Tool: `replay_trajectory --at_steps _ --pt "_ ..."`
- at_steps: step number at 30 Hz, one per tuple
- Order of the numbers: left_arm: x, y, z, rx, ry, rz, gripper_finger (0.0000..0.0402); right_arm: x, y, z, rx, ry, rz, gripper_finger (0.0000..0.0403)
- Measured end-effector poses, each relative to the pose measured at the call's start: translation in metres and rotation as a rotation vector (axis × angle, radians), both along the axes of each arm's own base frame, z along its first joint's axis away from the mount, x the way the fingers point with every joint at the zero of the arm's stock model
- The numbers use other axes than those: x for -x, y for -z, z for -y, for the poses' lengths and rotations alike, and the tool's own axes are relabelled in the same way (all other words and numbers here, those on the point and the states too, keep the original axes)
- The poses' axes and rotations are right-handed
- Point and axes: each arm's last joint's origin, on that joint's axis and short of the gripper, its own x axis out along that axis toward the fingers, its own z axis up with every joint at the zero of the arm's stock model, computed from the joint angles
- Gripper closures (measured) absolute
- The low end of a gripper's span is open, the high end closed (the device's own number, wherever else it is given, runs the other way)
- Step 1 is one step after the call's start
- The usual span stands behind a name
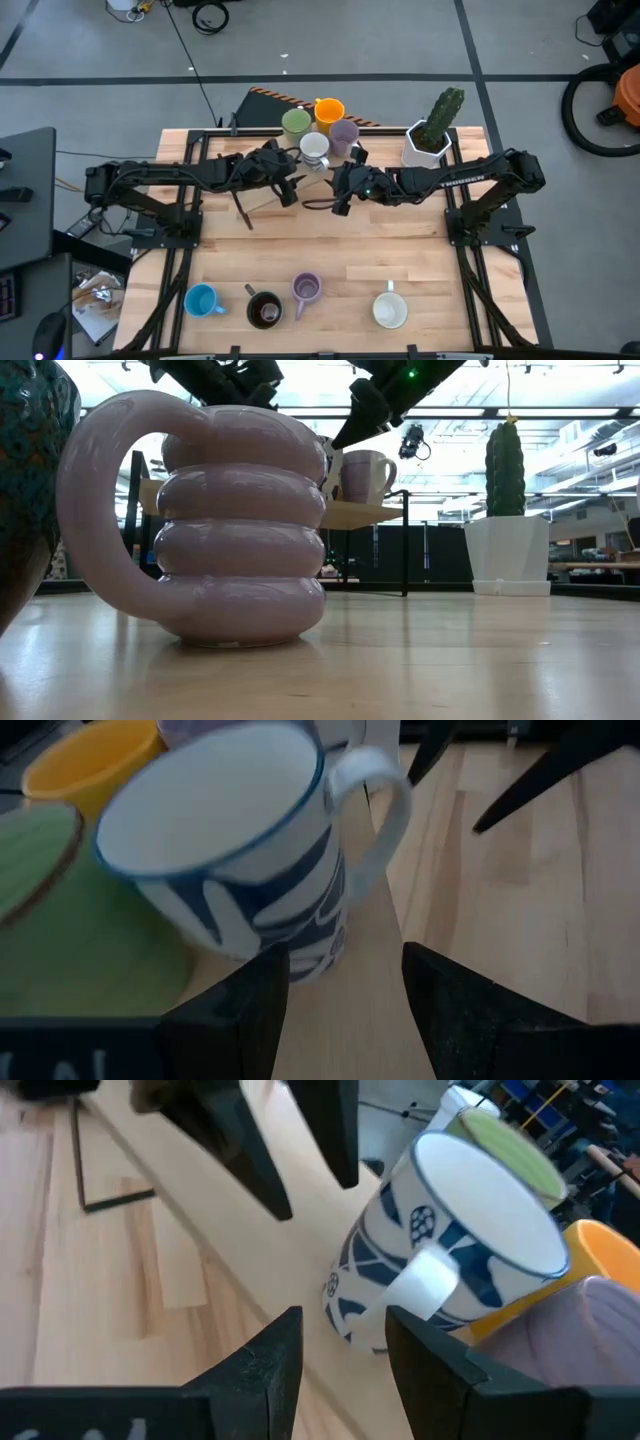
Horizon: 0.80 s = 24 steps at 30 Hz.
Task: Place coffee mugs
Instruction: Put the blue white patterned mug on the shelf
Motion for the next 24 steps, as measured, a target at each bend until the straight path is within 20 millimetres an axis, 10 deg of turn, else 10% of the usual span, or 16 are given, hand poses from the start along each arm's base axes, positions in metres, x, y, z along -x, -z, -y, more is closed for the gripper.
replay_trajectory --at_steps 24 --pt "-0.002 -0.004 -0.001 -0.066 0.005 0.011 0.0198 0.001 -0.001 -0.003 -0.017 0.001 0.010 0.0252"
